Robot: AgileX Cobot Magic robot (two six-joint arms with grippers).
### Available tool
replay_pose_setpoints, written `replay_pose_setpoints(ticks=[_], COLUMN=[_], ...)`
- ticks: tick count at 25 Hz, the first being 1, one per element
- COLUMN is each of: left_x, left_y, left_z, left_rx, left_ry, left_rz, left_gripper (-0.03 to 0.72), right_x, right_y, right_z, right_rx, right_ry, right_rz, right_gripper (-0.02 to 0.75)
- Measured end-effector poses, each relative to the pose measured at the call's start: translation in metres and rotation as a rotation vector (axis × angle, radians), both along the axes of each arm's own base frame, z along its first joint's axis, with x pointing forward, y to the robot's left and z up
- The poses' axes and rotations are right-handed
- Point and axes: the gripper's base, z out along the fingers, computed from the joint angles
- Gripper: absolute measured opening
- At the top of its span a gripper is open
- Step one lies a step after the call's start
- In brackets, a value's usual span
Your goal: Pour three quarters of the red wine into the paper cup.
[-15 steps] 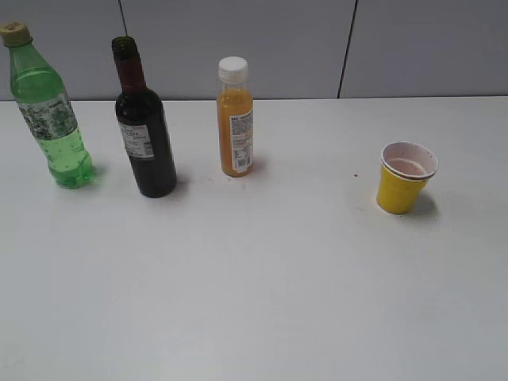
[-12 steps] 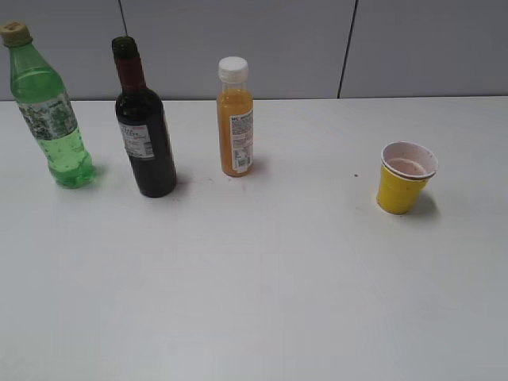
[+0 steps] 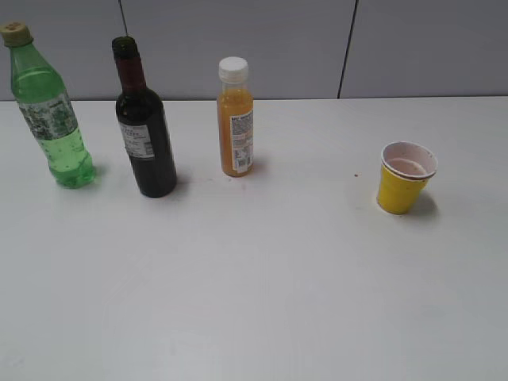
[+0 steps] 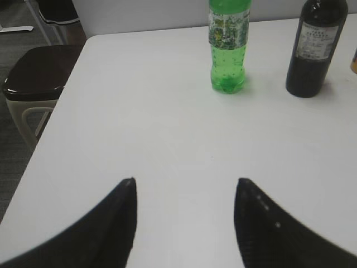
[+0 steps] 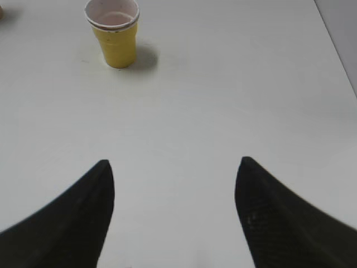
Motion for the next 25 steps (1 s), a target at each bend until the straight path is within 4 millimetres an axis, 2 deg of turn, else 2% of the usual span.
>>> replay_pose_setpoints(ticks=[25], left_x=[0.0], left_y=[0.0], left_z=[0.0], left_rx=[0.0], left_ry=[0.0], left_rz=[0.0], left_gripper=[0.426], right_x=[0.0], right_y=[0.0], right_z=[0.0], right_rx=[0.0], right_ry=[0.0], right_rz=[0.0], right_gripper=[0.515])
